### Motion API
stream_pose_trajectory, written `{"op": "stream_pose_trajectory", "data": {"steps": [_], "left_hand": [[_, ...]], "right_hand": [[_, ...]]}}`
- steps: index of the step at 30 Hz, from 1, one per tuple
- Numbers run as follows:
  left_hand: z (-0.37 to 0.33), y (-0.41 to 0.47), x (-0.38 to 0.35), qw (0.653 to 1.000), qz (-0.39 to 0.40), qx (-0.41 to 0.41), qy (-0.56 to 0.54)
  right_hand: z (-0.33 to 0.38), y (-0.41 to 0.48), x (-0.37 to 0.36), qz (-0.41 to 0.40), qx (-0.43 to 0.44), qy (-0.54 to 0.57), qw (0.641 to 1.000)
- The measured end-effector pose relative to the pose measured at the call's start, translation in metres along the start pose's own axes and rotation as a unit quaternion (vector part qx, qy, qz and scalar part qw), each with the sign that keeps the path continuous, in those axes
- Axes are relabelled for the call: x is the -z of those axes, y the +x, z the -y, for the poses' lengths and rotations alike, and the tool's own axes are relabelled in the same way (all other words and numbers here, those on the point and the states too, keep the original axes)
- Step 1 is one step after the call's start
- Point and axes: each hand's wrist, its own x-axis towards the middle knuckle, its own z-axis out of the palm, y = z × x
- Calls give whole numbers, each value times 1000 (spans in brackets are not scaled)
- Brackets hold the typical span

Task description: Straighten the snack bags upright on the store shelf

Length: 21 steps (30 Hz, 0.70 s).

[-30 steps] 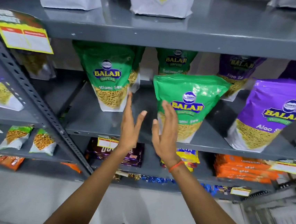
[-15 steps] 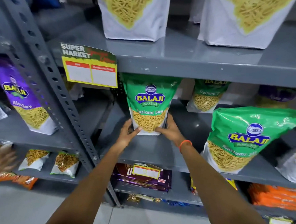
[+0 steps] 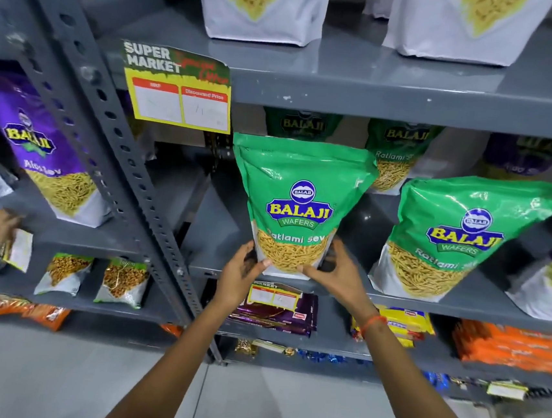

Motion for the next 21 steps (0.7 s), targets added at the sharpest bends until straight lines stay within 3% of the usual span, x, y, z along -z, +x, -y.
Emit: {"op": "stream_pose_trajectory", "data": {"steps": [9,14,18,21], "left_hand": [[-7,-6,-1,999,17,10,43],[-23,-15,-5,995,23,57,79],[-52,-33,-14,978,-24,66,197],[-94,-45,-40,919,-78,91,375]], "right_hand": [[6,-9,3,5,3,-9,1000],[17,-19,10,19,3,-34,999],[32,-29,25,28,25,-243,969],[64,-39,49,46,25,-331,942]]}}
